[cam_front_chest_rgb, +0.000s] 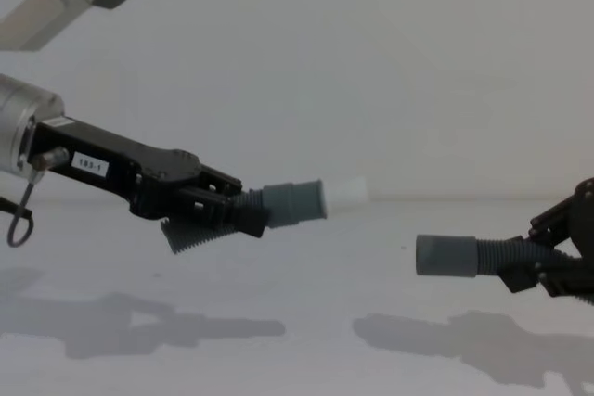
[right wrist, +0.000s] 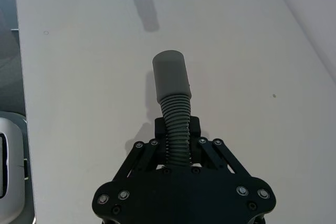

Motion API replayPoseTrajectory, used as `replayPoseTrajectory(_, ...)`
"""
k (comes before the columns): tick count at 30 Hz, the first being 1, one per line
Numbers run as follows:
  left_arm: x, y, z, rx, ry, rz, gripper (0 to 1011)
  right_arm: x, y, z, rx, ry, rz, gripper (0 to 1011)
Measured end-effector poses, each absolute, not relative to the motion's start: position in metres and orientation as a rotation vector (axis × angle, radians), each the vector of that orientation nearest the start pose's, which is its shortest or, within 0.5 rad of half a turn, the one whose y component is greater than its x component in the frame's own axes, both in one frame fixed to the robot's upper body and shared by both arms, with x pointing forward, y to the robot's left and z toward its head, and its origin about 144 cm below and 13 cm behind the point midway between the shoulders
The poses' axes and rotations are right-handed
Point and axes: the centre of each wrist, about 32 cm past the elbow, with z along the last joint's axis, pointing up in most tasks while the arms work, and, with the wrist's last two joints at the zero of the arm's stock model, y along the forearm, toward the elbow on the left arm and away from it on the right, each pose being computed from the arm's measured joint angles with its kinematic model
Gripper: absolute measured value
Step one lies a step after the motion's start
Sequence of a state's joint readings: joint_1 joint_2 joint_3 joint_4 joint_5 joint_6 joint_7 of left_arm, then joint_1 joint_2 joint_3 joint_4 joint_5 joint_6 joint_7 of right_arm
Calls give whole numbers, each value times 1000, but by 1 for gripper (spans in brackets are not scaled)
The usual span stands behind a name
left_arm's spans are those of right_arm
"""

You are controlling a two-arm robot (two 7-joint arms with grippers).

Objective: Use both hands to pick up one end of the pipe from the table, align the ends, and insert them.

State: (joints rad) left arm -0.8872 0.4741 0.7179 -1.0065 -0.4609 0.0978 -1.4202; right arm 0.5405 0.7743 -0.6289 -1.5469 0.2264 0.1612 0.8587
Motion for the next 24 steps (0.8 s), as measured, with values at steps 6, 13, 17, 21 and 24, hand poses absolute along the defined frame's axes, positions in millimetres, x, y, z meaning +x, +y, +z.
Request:
replayPoseTrajectory(6, 649, 276, 1280, 355, -4, -81, 309, 541, -305, 1273, -635, -273, -356, 213)
replayPoseTrajectory(13, 649, 271, 1273, 352, 1, -79, 308, 541, -305, 1273, -635, -273, -356, 213)
replayPoseTrajectory(17, 649, 269, 1270, 354, -1, -76, 308, 541, -305, 1273, -635, -273, -356, 213)
replayPoseTrajectory(21, 649, 266, 1267, 360, -4, -76, 308, 541, -305, 1273, -635, -273, -356, 213)
replayPoseTrajectory(24, 649, 265, 1266, 367, -9, -76, 308, 541, -305, 1273, -635, -273, -356, 213)
